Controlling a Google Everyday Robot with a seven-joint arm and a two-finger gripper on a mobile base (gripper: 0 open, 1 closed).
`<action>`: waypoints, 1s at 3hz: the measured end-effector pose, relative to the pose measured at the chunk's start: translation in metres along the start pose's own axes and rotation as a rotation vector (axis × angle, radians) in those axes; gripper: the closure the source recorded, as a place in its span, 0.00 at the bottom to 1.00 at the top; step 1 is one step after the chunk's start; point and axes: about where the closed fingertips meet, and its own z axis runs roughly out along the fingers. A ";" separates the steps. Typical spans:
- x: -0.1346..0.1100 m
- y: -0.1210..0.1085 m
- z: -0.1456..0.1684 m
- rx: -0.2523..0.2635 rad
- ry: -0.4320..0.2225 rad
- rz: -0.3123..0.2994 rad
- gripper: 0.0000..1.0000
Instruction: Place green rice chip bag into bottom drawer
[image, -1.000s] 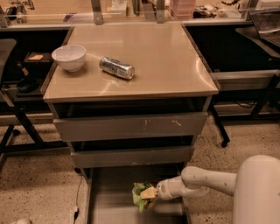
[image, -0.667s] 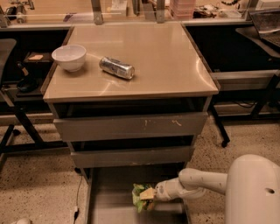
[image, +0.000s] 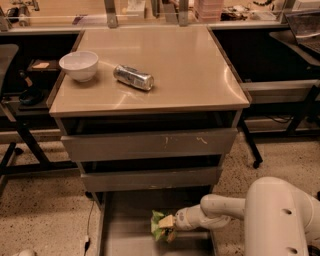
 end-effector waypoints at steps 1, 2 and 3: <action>-0.001 -0.002 0.003 0.000 0.000 0.007 0.88; -0.001 -0.002 0.003 0.000 0.000 0.007 0.64; -0.001 -0.002 0.003 0.000 0.000 0.007 0.41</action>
Offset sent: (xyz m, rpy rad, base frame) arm 0.0015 0.0009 -0.0035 -0.0001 0.0052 -0.0050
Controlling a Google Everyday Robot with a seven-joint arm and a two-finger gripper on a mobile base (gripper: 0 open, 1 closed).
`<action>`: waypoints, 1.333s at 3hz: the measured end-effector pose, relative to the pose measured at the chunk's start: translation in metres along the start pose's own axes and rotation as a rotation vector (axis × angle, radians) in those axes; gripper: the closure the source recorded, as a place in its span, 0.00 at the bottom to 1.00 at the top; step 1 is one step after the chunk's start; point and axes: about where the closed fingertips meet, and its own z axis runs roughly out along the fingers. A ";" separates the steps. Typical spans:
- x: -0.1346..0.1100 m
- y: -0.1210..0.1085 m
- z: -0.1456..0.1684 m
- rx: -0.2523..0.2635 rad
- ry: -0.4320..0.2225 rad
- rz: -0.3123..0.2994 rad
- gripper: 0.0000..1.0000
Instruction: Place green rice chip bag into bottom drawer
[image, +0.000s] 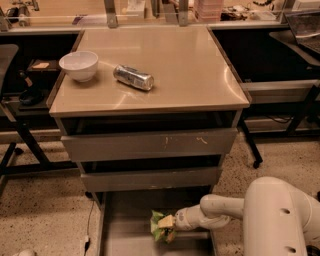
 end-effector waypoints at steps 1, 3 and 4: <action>0.000 0.000 0.000 0.000 0.000 0.000 0.18; 0.008 0.002 -0.009 0.005 0.003 -0.001 0.00; 0.009 0.008 -0.058 0.052 -0.087 0.023 0.00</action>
Offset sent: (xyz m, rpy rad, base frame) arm 0.0000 0.0000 0.0000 0.0000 0.0000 0.0000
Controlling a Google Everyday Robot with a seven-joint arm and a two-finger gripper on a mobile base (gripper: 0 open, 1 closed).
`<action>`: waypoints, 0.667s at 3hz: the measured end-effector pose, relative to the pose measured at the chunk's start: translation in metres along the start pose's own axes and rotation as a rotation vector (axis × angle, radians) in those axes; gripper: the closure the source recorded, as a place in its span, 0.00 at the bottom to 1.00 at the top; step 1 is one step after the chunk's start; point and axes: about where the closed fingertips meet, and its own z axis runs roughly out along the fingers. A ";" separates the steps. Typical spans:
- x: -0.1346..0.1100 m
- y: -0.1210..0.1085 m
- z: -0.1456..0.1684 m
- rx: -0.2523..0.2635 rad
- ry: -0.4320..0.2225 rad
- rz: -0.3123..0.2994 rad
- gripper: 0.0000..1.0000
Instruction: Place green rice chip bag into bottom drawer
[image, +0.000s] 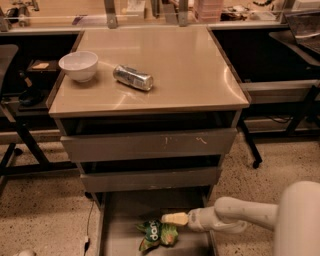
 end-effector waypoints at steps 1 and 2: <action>-0.002 -0.001 -0.096 0.118 -0.195 0.057 0.00; 0.005 -0.009 -0.137 0.202 -0.262 0.049 0.00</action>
Offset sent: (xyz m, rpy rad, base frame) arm -0.0073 -0.0580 0.0546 -0.0792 -0.0716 -0.1630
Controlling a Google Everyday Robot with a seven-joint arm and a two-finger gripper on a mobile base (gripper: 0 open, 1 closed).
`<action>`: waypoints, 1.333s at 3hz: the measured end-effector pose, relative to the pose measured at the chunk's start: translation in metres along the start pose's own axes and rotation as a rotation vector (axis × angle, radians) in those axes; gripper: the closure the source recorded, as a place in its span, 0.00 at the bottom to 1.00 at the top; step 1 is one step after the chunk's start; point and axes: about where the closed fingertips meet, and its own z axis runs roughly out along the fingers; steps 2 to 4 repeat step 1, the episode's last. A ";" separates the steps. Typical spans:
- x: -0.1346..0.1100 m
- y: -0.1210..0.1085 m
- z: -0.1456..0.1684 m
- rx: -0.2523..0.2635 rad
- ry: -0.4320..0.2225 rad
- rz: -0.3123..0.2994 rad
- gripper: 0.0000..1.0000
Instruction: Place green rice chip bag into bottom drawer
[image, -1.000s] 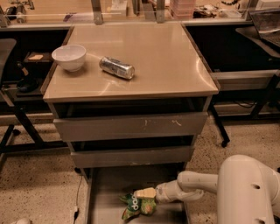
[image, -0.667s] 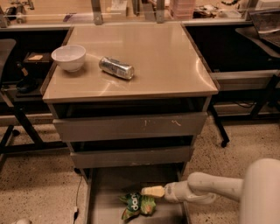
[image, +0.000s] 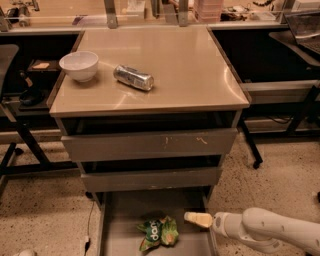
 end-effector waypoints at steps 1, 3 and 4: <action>0.002 0.006 0.013 -0.024 0.024 -0.001 0.00; 0.002 0.006 0.013 -0.024 0.024 -0.001 0.00; 0.002 0.006 0.013 -0.024 0.024 -0.001 0.00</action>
Offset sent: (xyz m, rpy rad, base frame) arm 0.0000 0.0000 0.0000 0.0000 0.0000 0.0000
